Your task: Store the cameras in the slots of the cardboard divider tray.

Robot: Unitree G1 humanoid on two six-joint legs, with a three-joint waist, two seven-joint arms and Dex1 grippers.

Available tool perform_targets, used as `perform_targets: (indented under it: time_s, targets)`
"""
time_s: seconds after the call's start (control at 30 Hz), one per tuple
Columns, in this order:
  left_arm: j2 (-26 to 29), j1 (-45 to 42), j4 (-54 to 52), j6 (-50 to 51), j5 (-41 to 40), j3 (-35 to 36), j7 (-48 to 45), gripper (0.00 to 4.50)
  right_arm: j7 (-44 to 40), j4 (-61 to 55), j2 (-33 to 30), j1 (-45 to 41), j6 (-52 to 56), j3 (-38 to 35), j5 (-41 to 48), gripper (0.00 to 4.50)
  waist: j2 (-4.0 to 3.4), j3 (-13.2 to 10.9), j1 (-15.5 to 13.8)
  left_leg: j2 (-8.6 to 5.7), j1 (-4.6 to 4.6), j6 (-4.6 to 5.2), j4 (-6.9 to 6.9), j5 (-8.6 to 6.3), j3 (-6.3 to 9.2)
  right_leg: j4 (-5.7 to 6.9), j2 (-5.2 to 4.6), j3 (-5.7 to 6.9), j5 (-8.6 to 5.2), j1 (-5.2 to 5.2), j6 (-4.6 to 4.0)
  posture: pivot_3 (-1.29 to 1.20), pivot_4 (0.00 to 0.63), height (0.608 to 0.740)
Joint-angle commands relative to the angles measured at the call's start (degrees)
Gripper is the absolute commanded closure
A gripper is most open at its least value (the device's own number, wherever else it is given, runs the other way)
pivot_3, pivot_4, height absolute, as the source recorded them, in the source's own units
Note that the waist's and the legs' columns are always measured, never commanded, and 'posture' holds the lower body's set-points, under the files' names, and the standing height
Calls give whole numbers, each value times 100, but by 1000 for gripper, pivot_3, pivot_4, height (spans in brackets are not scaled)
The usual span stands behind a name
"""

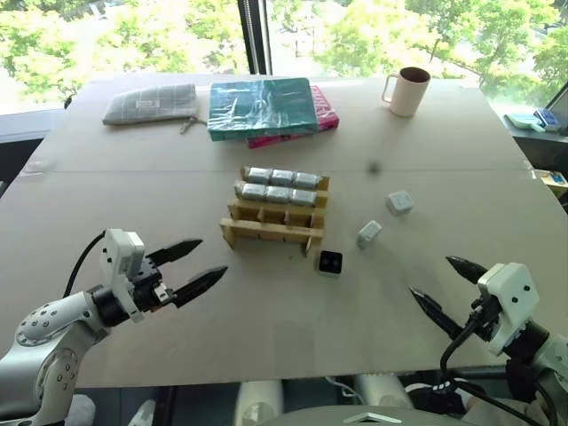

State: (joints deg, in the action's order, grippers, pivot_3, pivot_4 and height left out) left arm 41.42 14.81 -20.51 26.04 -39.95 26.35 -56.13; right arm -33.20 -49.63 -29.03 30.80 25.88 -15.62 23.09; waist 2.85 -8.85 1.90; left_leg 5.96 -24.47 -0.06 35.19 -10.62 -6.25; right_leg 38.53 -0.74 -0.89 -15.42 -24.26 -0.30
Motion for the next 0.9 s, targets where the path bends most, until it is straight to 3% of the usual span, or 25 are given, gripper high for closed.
perform_targets:
  time_s: [0.03,0.27,0.37,0.47,0.63,0.9]
  targets:
    - [89,-131,-116,4,-159,-29,-150,26,-20,-224,-102,-11,-141,-59,-5,0,0,0,-3,0,0,0,1,0,1,0,0,1,0,0,0,0,150,740]
    - [217,-557,8,-25,-324,-388,-810,26,-471,-378,-805,-770,150,702,67,0,0,1,-13,-7,0,2,8,1,5,2,8,7,0,5,3,0,150,740]
    - [355,-582,60,-250,-289,-571,-1431,26,-789,-11,-1075,-1622,306,1387,41,0,2,0,13,-19,1,3,9,2,6,2,15,8,0,5,3,0,150,740]
    - [500,-640,164,-423,-281,-603,-1867,26,-878,540,-1014,-2678,509,2134,-116,0,0,-1,8,-17,-1,27,18,16,14,6,21,12,1,5,1,0,150,740]
    - [625,-468,-194,-387,-414,-462,-1997,26,-928,1185,-802,-3559,611,2868,-349,0,0,-1,-21,-19,-16,28,20,17,22,7,20,13,11,1,-12,0,150,740]
    - [704,124,-1173,-60,-935,113,-1717,26,-1251,2284,-534,-4213,313,3375,-631,0,-3,-3,-53,-18,-16,30,26,18,20,14,20,21,20,0,10,0,150,740]
